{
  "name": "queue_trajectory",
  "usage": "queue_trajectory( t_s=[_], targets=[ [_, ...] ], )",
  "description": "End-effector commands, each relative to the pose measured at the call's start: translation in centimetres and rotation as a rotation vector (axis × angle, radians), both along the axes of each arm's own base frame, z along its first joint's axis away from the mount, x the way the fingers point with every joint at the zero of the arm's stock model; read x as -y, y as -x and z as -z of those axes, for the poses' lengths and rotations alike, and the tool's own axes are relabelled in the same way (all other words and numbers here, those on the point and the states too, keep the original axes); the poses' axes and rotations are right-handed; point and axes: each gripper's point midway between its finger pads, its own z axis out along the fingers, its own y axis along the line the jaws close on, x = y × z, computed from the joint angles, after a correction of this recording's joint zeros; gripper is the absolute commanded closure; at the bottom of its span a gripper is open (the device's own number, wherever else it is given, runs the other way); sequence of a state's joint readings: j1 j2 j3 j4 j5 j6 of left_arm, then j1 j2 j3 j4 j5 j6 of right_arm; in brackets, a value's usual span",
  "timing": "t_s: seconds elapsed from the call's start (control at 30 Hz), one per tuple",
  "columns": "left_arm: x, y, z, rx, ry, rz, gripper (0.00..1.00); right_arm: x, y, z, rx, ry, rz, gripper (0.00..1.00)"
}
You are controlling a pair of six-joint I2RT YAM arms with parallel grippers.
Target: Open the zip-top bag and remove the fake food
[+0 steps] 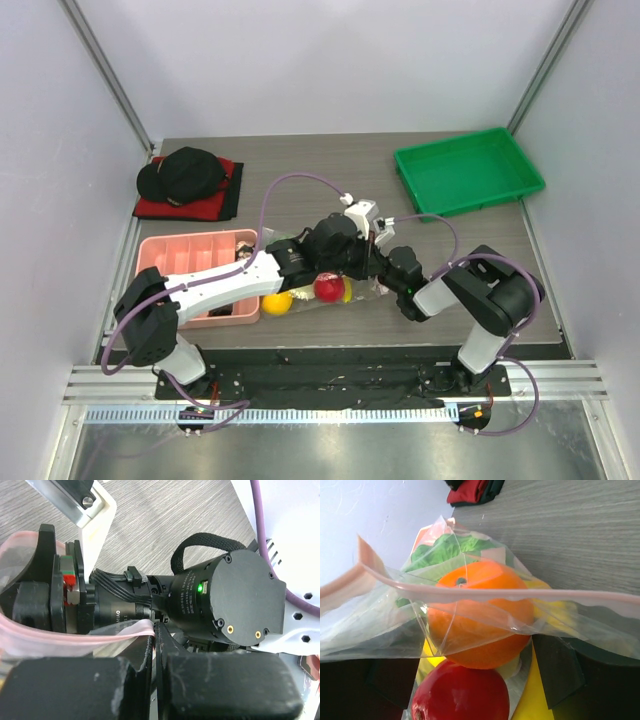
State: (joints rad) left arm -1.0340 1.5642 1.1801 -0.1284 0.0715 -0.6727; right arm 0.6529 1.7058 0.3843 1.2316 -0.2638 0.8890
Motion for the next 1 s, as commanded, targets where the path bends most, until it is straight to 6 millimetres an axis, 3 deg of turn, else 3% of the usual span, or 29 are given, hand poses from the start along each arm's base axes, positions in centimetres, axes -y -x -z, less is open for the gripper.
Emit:
queue_trajectory(
  t_s=[0.0, 0.07, 0.3, 0.33, 0.37, 0.43, 0.73, 0.97],
  targets=[
    [1.1, 0.3, -4.4, 0.068, 0.1, 0.022, 1.0, -0.3, -1.6, -6.0, 0.204, -0.113, 0.071, 0.16],
    [0.8, 0.2, -4.6, 0.077, 0.102, 0.011, 1.0, 0.2, -2.0, -5.2, 0.18, -0.07, 0.107, 0.32],
    [-1.8, -1.6, -4.9, 0.154, 0.061, -0.11, 1.0, 1.3, -1.1, -4.7, 0.153, 0.035, 0.107, 0.57],
    [-2.2, -1.9, -4.9, 0.163, 0.056, -0.124, 1.0, 1.9, -0.6, -5.5, 0.165, 0.029, 0.112, 0.61],
    [-2.6, -2.2, -5.3, 0.173, 0.062, -0.14, 1.0, 2.3, -0.2, -4.2, 0.116, 0.081, 0.11, 0.61],
    [-3.5, -3.3, -5.3, 0.173, 0.051, -0.168, 1.0, 2.7, 0.7, -3.4, 0.059, 0.148, 0.085, 0.63],
    [-8.1, -7.9, -4.8, 0.186, 0.013, -0.294, 1.0, 6.2, 4.9, -3.3, -0.03, 0.372, 0.019, 0.67],
    [-10.1, -8.2, -5.8, 0.213, 0.014, -0.31, 1.0, 8.0, 6.0, -7.5, -0.023, 0.411, 0.049, 0.73]
  ],
)
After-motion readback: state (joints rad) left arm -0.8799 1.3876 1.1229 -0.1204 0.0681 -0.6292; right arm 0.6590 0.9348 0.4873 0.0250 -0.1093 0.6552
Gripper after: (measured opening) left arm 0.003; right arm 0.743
